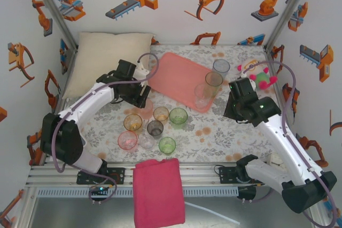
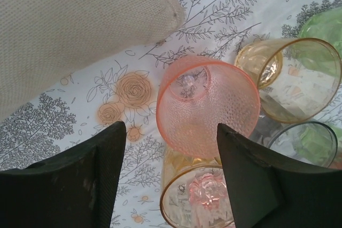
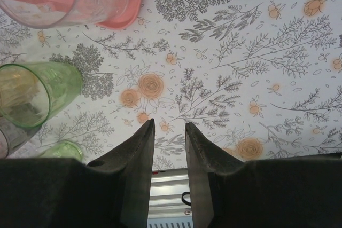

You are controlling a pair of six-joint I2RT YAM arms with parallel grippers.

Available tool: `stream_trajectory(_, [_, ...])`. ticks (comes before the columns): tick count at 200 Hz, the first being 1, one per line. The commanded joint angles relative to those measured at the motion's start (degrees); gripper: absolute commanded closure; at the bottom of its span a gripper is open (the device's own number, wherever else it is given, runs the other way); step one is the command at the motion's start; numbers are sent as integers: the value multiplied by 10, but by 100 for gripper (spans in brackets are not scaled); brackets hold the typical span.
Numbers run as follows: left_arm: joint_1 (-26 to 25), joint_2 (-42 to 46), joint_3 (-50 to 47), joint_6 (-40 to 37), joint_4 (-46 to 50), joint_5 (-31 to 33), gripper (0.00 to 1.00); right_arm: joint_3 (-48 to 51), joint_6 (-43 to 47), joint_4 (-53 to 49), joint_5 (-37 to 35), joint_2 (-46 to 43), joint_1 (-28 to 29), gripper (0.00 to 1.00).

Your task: Place the glasses into the tray

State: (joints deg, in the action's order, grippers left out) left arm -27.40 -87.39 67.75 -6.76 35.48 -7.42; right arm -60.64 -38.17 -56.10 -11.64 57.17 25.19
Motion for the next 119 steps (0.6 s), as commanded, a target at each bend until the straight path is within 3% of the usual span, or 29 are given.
stream_trajectory(1, [-4, -6, 0, 10, -15, 1, 40, 6, -12, 8, -12, -12, -3, 69])
stream_trajectory(45, [-4, -20, 0, 7, -16, 4, 49, 8, -9, 5, -16, -14, -4, 69])
stream_trajectory(119, [-8, -29, -3, -4, -17, 24, 52, 16, -10, 13, -20, -14, -4, 69])
